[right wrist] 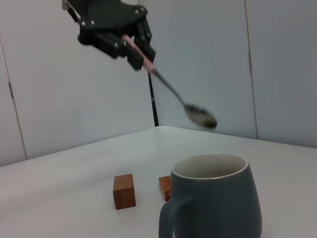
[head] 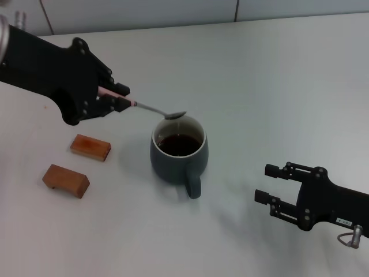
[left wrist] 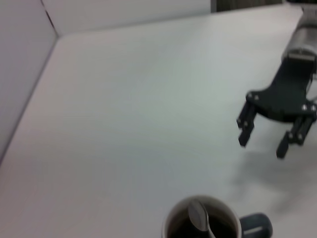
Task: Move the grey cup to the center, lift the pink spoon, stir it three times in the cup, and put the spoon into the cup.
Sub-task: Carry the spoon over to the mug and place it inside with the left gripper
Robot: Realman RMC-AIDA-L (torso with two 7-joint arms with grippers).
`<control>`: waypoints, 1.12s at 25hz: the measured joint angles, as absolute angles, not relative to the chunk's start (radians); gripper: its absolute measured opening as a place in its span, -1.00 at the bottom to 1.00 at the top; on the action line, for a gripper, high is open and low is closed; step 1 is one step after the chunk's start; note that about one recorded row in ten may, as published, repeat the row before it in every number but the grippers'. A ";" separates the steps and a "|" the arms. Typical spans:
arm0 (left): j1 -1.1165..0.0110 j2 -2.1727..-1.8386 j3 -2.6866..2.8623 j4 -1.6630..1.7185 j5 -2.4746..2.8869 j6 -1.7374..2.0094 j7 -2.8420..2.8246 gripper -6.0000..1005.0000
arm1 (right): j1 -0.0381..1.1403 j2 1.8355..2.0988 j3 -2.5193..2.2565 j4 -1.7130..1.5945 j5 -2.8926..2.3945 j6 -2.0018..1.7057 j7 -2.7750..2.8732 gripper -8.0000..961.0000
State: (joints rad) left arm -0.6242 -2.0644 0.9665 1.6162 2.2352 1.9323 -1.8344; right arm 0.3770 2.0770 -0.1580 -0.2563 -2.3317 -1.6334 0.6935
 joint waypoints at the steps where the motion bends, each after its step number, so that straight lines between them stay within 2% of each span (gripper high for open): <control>1: -0.636 -2.067 1.054 1.655 2.300 1.933 -1.881 -0.74 | 0.377 2.077 -0.158 -0.256 -2.332 -1.633 0.693 0.23; 28: -0.716 -2.079 1.519 1.655 2.561 1.771 -2.058 -0.74 | 0.379 2.077 -0.167 -0.254 -2.331 -1.636 0.693 0.22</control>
State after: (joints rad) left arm -0.7156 -2.0786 1.5189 1.6552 2.5611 1.7709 -2.0584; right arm 0.3793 2.0770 -0.1673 -0.2544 -2.3308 -1.6364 0.6933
